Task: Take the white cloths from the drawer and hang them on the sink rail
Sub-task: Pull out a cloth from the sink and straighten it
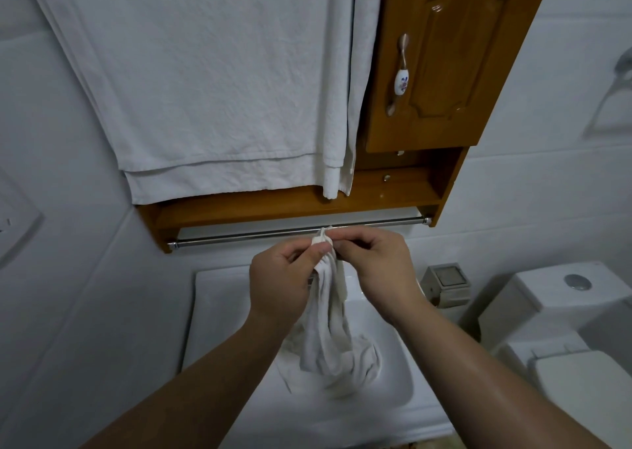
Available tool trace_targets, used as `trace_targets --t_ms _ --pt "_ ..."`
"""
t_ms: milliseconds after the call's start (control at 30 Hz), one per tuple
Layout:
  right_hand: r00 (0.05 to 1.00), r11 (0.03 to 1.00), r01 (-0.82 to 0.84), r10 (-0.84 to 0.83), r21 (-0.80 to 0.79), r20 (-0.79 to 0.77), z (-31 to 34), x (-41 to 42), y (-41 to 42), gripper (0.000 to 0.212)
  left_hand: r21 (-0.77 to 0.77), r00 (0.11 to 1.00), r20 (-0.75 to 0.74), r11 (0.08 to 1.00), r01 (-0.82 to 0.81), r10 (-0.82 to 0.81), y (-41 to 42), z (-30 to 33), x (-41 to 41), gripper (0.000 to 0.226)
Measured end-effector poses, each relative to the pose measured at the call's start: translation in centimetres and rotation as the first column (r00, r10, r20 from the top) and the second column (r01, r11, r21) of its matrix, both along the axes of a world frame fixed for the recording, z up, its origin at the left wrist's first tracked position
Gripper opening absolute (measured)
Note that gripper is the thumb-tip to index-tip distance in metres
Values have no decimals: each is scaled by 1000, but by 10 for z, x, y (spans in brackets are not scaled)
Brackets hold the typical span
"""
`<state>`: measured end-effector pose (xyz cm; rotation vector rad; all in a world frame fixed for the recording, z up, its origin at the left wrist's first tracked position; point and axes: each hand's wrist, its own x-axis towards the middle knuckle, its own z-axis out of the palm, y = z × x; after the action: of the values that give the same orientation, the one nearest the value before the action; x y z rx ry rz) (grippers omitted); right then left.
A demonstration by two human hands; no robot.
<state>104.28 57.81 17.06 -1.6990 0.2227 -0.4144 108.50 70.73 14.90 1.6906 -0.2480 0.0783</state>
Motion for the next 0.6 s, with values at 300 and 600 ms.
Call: trace_targets --t_ms 300,600 --pt "994 910 -80 105 -407 38 13 11 -23 33 -35 984 -6 983 178 -178 8 9 5 17" --pt "974 804 -221 204 -552 -94 13 16 -29 20 41 960 -35 959 281 -279 13 10 12 17"
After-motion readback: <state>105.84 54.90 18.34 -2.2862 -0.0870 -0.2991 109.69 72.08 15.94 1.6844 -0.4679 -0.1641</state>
